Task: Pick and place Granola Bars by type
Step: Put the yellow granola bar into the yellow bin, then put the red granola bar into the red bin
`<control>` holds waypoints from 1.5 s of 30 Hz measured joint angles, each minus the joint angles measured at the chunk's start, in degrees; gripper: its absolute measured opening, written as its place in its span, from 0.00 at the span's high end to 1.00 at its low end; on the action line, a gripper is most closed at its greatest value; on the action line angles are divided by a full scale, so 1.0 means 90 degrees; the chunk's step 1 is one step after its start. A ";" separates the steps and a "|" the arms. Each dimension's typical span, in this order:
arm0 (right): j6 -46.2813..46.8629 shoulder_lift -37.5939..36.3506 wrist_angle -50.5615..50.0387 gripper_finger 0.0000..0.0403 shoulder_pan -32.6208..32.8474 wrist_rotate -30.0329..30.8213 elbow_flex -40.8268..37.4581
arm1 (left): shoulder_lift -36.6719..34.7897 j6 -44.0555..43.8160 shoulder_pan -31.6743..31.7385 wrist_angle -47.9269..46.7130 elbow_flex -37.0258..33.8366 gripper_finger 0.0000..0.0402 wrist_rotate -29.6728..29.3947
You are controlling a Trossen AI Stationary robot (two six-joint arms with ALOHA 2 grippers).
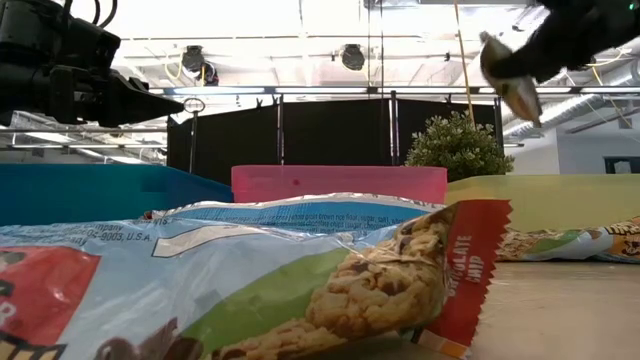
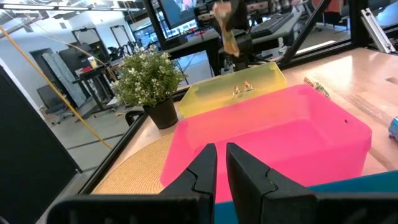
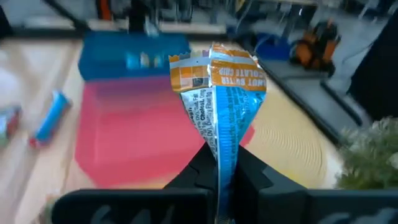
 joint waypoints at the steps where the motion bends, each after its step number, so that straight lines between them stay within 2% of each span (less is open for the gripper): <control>1: 0.0014 0.0113 -0.0065 0.98 -0.0145 -0.0141 0.0000 | 0.0000 0.0000 -0.0001 -0.0001 0.0000 0.89 0.0000; 6: 0.0244 0.1095 -0.0092 0.95 -0.1028 -0.0921 0.0000 | 0.0000 0.0002 -0.0001 -0.0002 0.0000 0.89 0.0000; 13: 0.0668 0.2747 -0.0452 0.98 -0.2083 -0.2576 0.0003 | 0.0000 0.0010 0.0000 -0.0022 0.0000 0.89 0.0000; 20: 0.0781 0.3874 -0.1050 0.95 -0.2395 -0.2815 0.0345 | 0.0000 0.0039 -0.0002 -0.0047 0.0000 0.89 0.0000; 24: 0.0717 0.4257 -0.1323 0.95 -0.2493 -0.2996 0.0425 | 0.0000 0.0039 -0.0001 -0.0047 0.0000 0.89 -0.0001; 29: 0.0606 0.4329 -0.1247 0.91 -0.2487 -0.3283 0.0430 | 0.0000 0.0015 -0.0002 -0.0046 0.0000 0.89 0.0000; 34: 0.0431 0.4087 -0.0860 0.72 -0.2484 -0.3114 0.0432 | 0.0001 -0.0014 -0.0002 0.0311 0.0000 0.89 0.0009; 38: 0.0392 0.3758 -0.0557 0.59 -0.2484 -0.2627 0.0435 | 0.0000 -0.0656 -0.0005 0.0816 0.0017 0.89 0.0179; 42: 0.0160 0.3291 -0.0263 0.53 -0.2474 -0.2311 0.0435 | 0.0040 -0.1017 -0.0080 0.0408 0.0339 0.89 0.0211; 45: -0.0059 0.2923 0.0231 0.53 -0.2425 -0.2282 0.0435 | 0.0250 -0.1196 -0.0335 -0.0373 0.0936 0.89 0.0108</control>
